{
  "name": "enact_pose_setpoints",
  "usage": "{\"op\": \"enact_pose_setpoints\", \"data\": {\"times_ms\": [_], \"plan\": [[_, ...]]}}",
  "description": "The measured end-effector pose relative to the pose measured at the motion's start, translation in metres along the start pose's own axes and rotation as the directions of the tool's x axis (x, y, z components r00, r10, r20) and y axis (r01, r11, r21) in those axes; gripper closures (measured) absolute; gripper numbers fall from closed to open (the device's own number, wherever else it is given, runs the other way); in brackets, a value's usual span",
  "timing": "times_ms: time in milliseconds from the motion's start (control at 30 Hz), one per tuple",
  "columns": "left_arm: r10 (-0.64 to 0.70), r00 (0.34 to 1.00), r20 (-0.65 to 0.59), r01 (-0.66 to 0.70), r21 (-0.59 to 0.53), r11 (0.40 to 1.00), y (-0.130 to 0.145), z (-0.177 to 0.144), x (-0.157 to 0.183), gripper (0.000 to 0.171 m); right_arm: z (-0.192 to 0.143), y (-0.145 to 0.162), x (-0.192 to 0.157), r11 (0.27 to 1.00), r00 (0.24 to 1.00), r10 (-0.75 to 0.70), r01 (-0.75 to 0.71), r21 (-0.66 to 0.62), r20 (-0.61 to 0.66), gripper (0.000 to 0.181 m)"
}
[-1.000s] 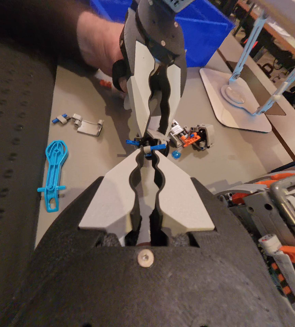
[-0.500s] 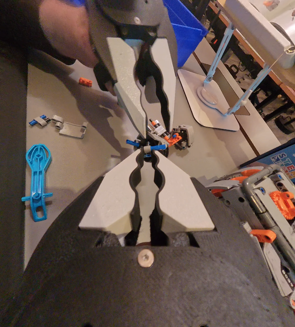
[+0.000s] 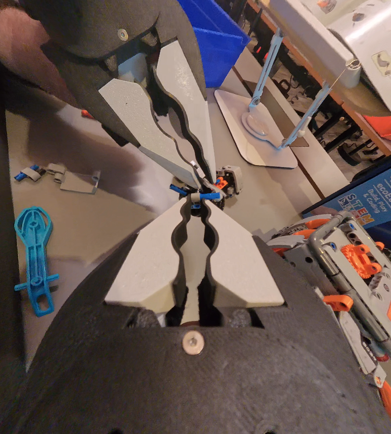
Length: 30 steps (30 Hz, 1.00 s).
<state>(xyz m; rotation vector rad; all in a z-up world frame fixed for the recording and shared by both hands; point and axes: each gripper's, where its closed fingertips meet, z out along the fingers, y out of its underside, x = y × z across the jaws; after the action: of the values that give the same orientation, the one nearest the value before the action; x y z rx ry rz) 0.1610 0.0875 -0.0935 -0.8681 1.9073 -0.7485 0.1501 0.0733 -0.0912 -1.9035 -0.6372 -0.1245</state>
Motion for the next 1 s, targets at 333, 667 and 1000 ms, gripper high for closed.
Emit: {"op": "enact_pose_setpoints", "data": {"times_ms": [333, 667, 1000], "plan": [[-0.192, 0.980, -0.042, 0.196, 0.136, 0.971, -0.016, -0.008, -0.010, 0.168, -0.008, -0.015, 0.009, 0.997, 0.997, 0.018, -0.012, 0.081, -0.075, 0.177], [-0.126, 0.992, 0.012, 0.124, 0.118, 0.985, -0.013, -0.007, -0.010, 0.169, -0.005, -0.013, 0.006, 0.984, 0.968, -0.178, 0.177, -0.019, -0.176, 0.177], [-0.173, 0.981, -0.088, 0.187, 0.198, 0.962, -0.022, -0.016, -0.005, 0.169, -0.009, -0.023, -0.002, 0.940, 0.913, -0.339, 0.339, -0.039, -0.225, 0.177]]}}
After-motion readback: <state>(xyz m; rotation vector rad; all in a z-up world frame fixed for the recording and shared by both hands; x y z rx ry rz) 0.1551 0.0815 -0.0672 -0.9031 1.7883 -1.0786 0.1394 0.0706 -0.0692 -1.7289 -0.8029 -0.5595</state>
